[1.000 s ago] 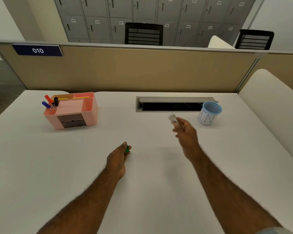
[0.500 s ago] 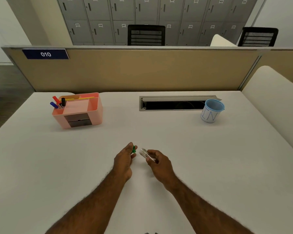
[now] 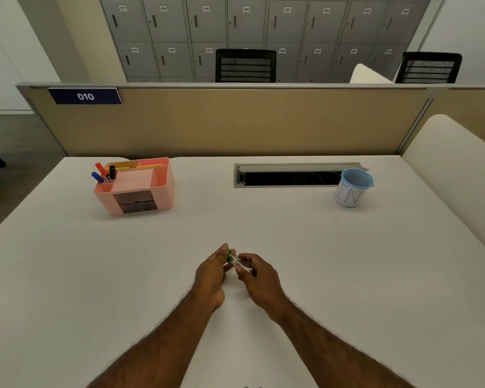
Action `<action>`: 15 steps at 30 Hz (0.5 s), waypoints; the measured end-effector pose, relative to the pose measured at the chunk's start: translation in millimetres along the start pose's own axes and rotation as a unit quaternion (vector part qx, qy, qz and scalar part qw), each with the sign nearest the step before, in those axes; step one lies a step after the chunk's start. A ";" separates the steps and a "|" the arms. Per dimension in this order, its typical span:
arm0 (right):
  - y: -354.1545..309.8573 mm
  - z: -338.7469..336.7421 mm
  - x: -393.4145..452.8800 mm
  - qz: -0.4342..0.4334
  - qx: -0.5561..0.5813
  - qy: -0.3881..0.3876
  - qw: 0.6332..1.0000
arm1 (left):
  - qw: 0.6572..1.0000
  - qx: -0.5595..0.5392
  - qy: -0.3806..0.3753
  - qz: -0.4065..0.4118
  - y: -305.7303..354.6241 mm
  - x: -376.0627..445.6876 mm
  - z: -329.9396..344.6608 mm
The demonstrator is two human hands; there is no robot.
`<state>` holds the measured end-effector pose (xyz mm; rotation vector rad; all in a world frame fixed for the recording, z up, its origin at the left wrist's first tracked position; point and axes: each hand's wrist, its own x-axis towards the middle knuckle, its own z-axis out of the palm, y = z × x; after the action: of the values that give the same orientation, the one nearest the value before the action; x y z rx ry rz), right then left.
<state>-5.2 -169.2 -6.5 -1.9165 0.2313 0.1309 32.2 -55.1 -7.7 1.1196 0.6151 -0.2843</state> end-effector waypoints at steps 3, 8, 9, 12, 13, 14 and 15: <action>-3.2 -0.4 -0.4 -0.004 -0.002 0.003 1.000 | 1.000 -0.010 -0.007 0.004 -0.2 -3.9 0.6; -8.3 2.2 -4.7 -0.010 0.020 0.020 1.000 | 0.999 -0.012 -0.017 0.034 -0.9 -8.8 -0.4; -9.5 3.5 -5.8 -0.006 0.032 0.023 0.999 | 0.999 -0.017 -0.020 0.040 -0.6 -9.4 -0.7; -12.6 6.0 -7.4 0.021 0.077 0.023 0.997 | 0.998 -0.024 -0.041 0.052 2.5 -11.1 -2.4; -13.8 5.8 -7.6 0.035 0.097 0.020 0.994 | 0.997 -0.030 -0.051 0.054 3.7 -11.7 -2.8; -15.1 5.2 -7.6 0.046 0.119 0.018 0.992 | 0.996 -0.038 -0.060 0.056 4.4 -12.3 -3.1; -16.6 4.1 -7.1 0.054 0.139 0.017 0.989 | 0.995 -0.047 -0.067 0.057 5.2 -12.8 -3.1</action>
<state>-8.4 -159.1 8.7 -1.6304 0.3573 0.1310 23.6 -51.1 2.9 1.0319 0.4406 -0.2279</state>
